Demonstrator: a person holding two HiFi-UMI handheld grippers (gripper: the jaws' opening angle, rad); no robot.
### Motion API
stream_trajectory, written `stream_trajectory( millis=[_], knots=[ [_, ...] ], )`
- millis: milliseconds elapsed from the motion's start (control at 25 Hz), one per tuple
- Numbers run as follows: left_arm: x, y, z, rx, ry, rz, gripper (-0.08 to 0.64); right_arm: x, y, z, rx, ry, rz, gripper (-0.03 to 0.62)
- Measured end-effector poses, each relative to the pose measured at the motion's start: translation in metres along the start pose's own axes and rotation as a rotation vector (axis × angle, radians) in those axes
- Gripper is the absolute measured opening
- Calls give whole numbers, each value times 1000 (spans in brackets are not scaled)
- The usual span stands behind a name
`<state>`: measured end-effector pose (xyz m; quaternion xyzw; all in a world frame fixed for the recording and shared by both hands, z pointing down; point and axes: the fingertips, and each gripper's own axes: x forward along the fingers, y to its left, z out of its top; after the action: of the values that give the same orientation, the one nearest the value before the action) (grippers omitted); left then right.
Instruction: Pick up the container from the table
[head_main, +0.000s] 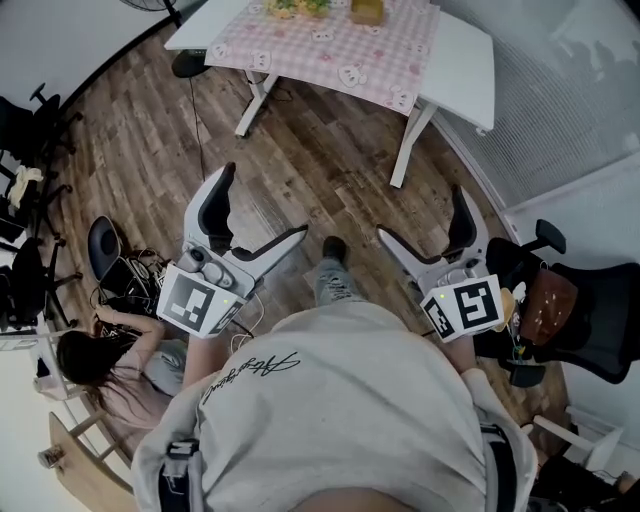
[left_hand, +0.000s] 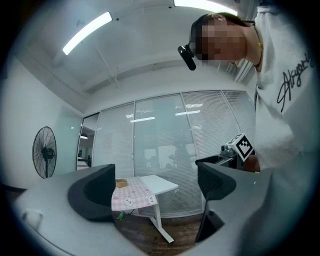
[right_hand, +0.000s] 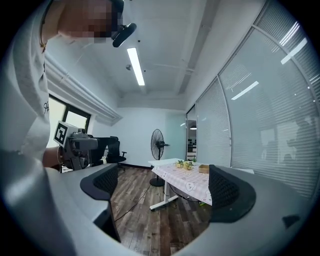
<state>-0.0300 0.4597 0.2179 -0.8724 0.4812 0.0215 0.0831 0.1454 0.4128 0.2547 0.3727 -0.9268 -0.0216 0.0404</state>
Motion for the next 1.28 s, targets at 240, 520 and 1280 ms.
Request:
stream_trajectory(
  millis=[240, 520, 1280],
  knots=[
    [48, 46, -2, 13, -12, 4, 494, 61, -39, 8, -17, -5, 11, 552],
    [104, 97, -7, 22, -3, 13, 494, 121, -87, 17, -19, -16, 16, 552],
    [188, 164, -30, -1, -10, 3, 494, 210, -150, 17, -9, -14, 29, 552]
  ],
)
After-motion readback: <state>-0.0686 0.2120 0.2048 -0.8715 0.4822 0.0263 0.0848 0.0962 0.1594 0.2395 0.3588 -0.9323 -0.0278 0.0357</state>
